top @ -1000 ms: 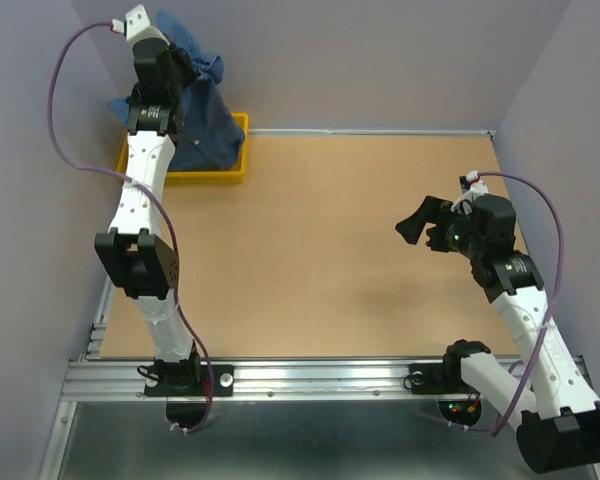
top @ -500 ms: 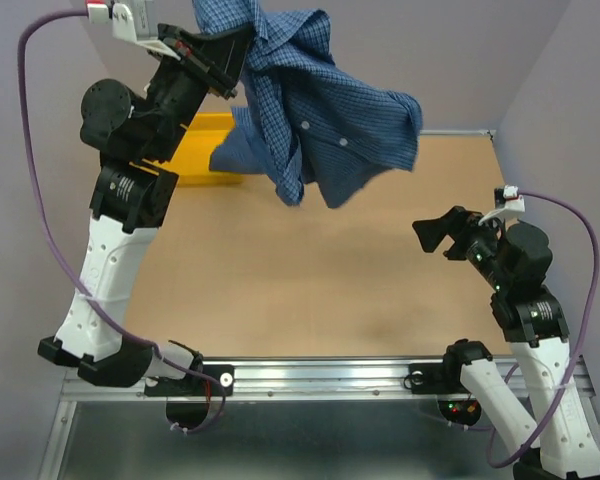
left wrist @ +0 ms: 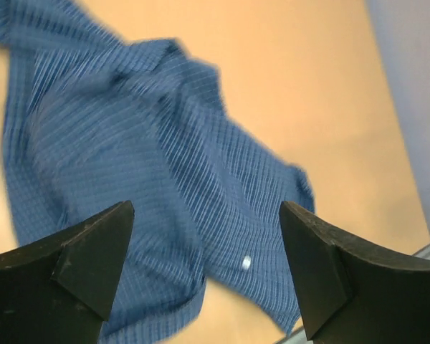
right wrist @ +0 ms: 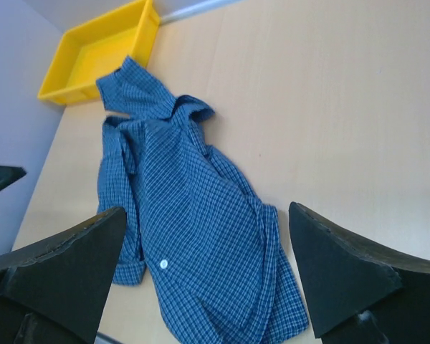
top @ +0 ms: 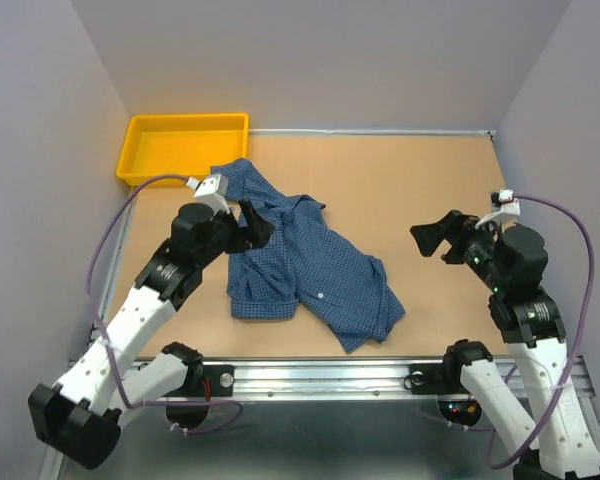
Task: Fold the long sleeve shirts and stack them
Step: Move the shirt to the center of the board, then flatten the shirt out
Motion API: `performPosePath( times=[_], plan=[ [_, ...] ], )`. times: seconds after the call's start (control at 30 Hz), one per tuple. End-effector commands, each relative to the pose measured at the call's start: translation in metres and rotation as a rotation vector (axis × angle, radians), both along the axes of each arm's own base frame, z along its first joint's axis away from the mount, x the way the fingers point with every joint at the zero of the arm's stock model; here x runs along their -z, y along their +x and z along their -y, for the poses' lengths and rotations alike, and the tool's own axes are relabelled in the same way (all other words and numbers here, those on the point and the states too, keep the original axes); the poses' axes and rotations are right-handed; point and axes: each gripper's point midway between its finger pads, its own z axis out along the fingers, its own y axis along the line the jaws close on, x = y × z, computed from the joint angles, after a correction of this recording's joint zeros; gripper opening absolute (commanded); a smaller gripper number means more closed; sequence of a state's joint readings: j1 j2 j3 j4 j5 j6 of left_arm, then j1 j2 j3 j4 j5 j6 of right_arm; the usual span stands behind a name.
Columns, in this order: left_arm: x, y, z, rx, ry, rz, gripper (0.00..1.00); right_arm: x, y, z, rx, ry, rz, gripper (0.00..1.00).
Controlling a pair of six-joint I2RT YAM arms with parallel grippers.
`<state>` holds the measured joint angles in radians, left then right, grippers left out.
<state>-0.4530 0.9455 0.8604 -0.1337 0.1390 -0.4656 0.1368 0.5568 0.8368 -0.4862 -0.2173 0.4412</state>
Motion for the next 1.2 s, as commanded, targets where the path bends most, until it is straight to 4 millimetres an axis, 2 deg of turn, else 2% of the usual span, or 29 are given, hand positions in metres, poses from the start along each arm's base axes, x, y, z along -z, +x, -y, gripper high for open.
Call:
performPosePath(
  times=[0.0, 0.03, 0.07, 0.13, 0.17, 0.2, 0.23, 0.33, 0.37, 0.43, 0.47, 0.5, 0.53, 0.57, 0.67, 0.83, 0.93, 0.97, 1.03, 1.1, 1.17],
  plan=[
    [-0.024, -0.025, -0.05, -0.263, -0.109, 0.029, 0.99, 0.026, 0.009, -0.012, -0.08, -0.021, -0.086, 0.98],
    [-0.01, -0.03, -0.066, -0.341, -0.089, -0.002, 0.99, 0.033, 0.011, -0.013, -0.087, -0.024, -0.112, 0.98],
    [-0.005, -0.03, -0.069, -0.365, -0.089, -0.016, 0.99, 0.047, 0.018, -0.016, -0.102, -0.028, -0.173, 0.96],
    [0.01, -0.027, -0.072, -0.393, -0.071, -0.051, 0.99, 0.064, 0.024, -0.02, -0.123, -0.033, -0.245, 0.94],
    [0.023, -0.019, -0.072, -0.406, -0.041, -0.092, 0.99, 0.07, 0.027, -0.022, -0.134, -0.038, -0.27, 0.92],
    [0.029, -0.013, -0.072, -0.408, -0.022, -0.106, 0.99, 0.085, 0.031, -0.027, -0.162, -0.034, -0.338, 0.9],
    [0.035, -0.006, -0.071, -0.414, -0.012, -0.124, 0.99, 0.093, 0.033, -0.029, -0.175, -0.034, -0.367, 0.89],
    [0.062, 0.04, -0.073, -0.457, -0.01, -0.186, 0.98, 0.12, 0.038, -0.034, -0.204, -0.06, -0.458, 0.87],
    [0.065, 0.054, -0.085, -0.495, -0.037, -0.198, 0.98, 0.128, 0.039, -0.036, -0.204, -0.086, -0.477, 0.87],
    [0.071, 0.076, -0.093, -0.529, -0.069, -0.214, 0.95, 0.145, 0.04, -0.039, -0.209, -0.121, -0.526, 0.87],
    [0.077, 0.097, -0.097, -0.555, -0.08, -0.223, 0.94, 0.15, 0.039, -0.044, -0.22, -0.152, -0.534, 0.87],
    [0.081, 0.105, -0.096, -0.561, -0.072, -0.234, 0.94, 0.155, 0.038, -0.047, -0.225, -0.166, -0.546, 0.87],
    [0.094, 0.12, -0.099, -0.577, -0.063, -0.251, 0.93, 0.161, 0.039, -0.05, -0.229, -0.178, -0.563, 0.87],
    [0.083, 0.136, -0.101, -0.601, -0.07, -0.224, 0.93, 0.164, 0.037, -0.057, -0.245, -0.196, -0.559, 0.87],
    [0.097, 0.165, -0.11, -0.664, -0.072, -0.243, 0.93, 0.176, 0.032, -0.07, -0.267, -0.2, -0.585, 0.87],
    [0.115, 0.202, -0.128, -0.748, -0.104, -0.226, 0.9, 0.183, 0.033, -0.085, -0.283, -0.171, -0.579, 0.87],
    [0.127, 0.214, -0.132, -0.755, -0.092, -0.242, 0.88, 0.186, 0.035, -0.089, -0.291, -0.171, -0.576, 0.87],
    [0.142, 0.218, -0.133, -0.757, -0.081, -0.269, 0.88, 0.186, 0.035, -0.09, -0.292, -0.172, -0.574, 0.87],
    [0.147, 0.225, -0.134, -0.755, -0.087, -0.279, 0.86, 0.187, 0.036, -0.092, -0.297, -0.174, -0.576, 0.87],
    [0.16, 0.23, -0.135, -0.757, -0.079, -0.299, 0.84, 0.189, 0.037, -0.095, -0.303, -0.176, -0.575, 0.87],
    [0.169, 0.234, -0.133, -0.752, -0.075, -0.307, 0.79, 0.19, 0.037, -0.097, -0.309, -0.179, -0.578, 0.87]
  ],
)
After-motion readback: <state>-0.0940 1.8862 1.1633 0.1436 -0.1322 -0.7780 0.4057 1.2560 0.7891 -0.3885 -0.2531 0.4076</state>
